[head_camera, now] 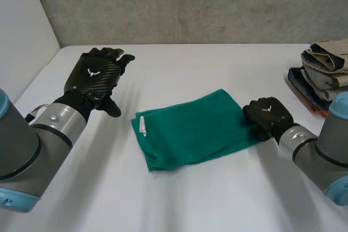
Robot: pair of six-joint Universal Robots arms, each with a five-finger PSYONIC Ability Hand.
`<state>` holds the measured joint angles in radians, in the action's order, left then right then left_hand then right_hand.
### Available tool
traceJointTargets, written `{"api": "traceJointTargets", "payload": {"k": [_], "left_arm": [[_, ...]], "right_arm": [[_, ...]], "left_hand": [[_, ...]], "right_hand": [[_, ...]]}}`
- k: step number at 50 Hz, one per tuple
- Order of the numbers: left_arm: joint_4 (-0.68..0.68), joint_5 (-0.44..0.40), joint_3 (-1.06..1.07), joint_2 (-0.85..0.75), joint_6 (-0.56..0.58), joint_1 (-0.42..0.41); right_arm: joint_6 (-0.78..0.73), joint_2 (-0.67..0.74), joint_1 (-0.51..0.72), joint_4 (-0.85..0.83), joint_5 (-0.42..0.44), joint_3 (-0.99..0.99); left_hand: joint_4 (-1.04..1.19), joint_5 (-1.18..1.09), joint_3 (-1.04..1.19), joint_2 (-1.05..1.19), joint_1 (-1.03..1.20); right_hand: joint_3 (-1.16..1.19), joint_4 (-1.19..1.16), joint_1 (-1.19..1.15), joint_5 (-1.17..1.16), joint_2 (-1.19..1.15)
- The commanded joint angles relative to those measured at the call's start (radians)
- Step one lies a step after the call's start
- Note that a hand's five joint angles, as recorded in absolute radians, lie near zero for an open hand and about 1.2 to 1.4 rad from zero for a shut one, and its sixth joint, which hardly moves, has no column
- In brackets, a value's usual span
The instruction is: Fold the laundry.
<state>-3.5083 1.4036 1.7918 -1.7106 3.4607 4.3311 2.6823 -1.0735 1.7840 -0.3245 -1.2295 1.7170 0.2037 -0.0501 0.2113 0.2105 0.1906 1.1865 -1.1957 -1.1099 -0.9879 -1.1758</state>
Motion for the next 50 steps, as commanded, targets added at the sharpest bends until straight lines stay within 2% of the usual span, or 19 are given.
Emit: {"api": "traceJointTargets", "payload": {"k": [1,3,7,12,16,17,18,19,20,23,24,27,28,31,35,39,43,47,50], "left_arm": [[0.0,0.0,0.001,0.008,0.0,0.001],[0.0,0.002,0.001,0.011,0.0,0.001],[0.0,0.002,0.005,0.017,0.0,0.004],[0.0,0.003,0.009,0.023,0.0,0.007],[0.0,0.005,0.012,0.023,0.0,0.01],[0.0,0.005,0.015,0.023,-0.002,0.01],[0.0,0.005,0.015,0.023,-0.002,0.009],[0.0,0.005,0.015,0.022,-0.002,0.008],[0.0,0.005,0.015,0.022,-0.002,0.007],[0.0,0.006,0.008,0.022,-0.012,0.001],[0.0,0.006,0.003,0.022,-0.018,0.001],[0.0,0.006,-0.017,0.02,-0.064,-0.004],[0.0,0.008,-0.035,0.017,-0.099,-0.011],[0.008,0.009,-0.063,0.011,-0.161,-0.034],[0.028,0.029,-0.11,-0.012,-0.255,-0.094],[0.112,0.095,-0.164,-0.089,-0.295,-0.171],[0.259,0.219,-0.232,-0.236,-0.298,-0.244],[0.348,0.314,-0.275,-0.354,-0.301,-0.309],[0.359,0.351,-0.285,-0.4,-0.302,-0.32]], "right_arm": [[-0.139,-0.055,0.044,-0.041,-0.021,-0.028],[-0.176,-0.078,0.098,-0.041,-0.01,-0.043],[-0.252,-0.079,0.296,-0.07,0.017,-0.085],[-0.291,-0.002,0.471,-0.123,0.181,-0.068],[-0.292,0.093,0.529,-0.088,0.235,-0.079],[-0.289,0.104,0.531,-0.079,0.225,-0.083],[-0.283,0.11,0.529,-0.074,0.21,-0.091],[-0.277,0.107,0.528,-0.071,0.193,-0.099],[-0.256,0.09,0.526,-0.071,0.141,-0.106],[-0.19,0.06,0.526,-0.08,0.056,-0.112],[-0.121,0.026,0.511,-0.094,0.012,-0.112],[0.022,-0.038,0.447,-0.105,-0.025,-0.112],[0.141,-0.071,0.399,-0.105,-0.031,-0.112],[0.354,-0.115,0.339,-0.078,-0.031,-0.126],[0.499,-0.109,0.301,0.068,-0.024,-0.19],[0.472,0.007,0.301,0.247,-0.022,-0.327],[0.386,0.133,0.305,0.408,-0.021,-0.48],[0.318,0.24,0.308,0.519,-0.012,-0.596],[0.28,0.302,0.311,0.561,-0.008,-0.648]], "left_hand": [[-0.028,0.049,-0.036,-0.035,-0.015],[-0.028,0.049,-0.036,-0.035,-0.015],[-0.028,0.049,-0.036,-0.035,-0.015],[-0.028,0.049,-0.036,-0.035,-0.015],[-0.028,0.049,-0.036,-0.035,-0.015],[-0.028,0.049,-0.036,-0.035,-0.015],[-0.028,0.049,-0.036,-0.035,-0.015],[-0.028,0.049,-0.036,-0.035,-0.015],[-0.028,0.049,-0.036,-0.035,-0.015],[-0.028,0.049,-0.036,-0.035,-0.015],[-0.028,0.049,-0.036,-0.035,-0.015],[-0.025,0.046,-0.033,-0.032,-0.012],[-0.025,0.046,-0.033,-0.032,-0.012],[-0.02,0.041,-0.027,-0.026,-0.006],[-0.014,0.035,-0.021,-0.021,-0.001],[-0.008,0.029,-0.015,-0.015,0.005],[-0.014,0.035,-0.021,-0.02,-0.001],[-0.022,0.043,-0.03,-0.029,-0.009],[-0.025,0.046,-0.033,-0.032,-0.012]], "right_hand": [[0.21,-0.201,-0.286,-0.234,-0.22],[0.21,-0.201,-0.286,-0.234,-0.22],[0.21,-0.201,-0.286,-0.234,-0.22],[0.21,-0.201,-0.286,-0.234,-0.22],[0.21,-0.201,-0.286,-0.234,-0.22],[0.21,-0.201,-0.286,-0.234,-0.22],[-0.025,0.034,-0.052,0.001,0.014],[-0.396,0.405,0.32,0.372,0.385],[-1.012,1.021,0.935,0.988,1.001],[-1.012,1.021,0.935,0.988,1.001],[-1.012,1.021,0.935,0.988,1.001],[-1.012,1.021,0.935,0.988,1.001],[-1.012,1.021,0.935,0.988,1.001],[-1.012,1.021,0.935,0.988,1.001],[-1.012,1.021,0.935,0.988,1.001],[-1.012,1.021,0.935,0.988,1.001],[-1.012,1.021,0.935,0.988,1.001],[-1.012,1.021,0.935,0.988,1.001],[-1.012,1.021,0.935,0.988,1.001]]}}
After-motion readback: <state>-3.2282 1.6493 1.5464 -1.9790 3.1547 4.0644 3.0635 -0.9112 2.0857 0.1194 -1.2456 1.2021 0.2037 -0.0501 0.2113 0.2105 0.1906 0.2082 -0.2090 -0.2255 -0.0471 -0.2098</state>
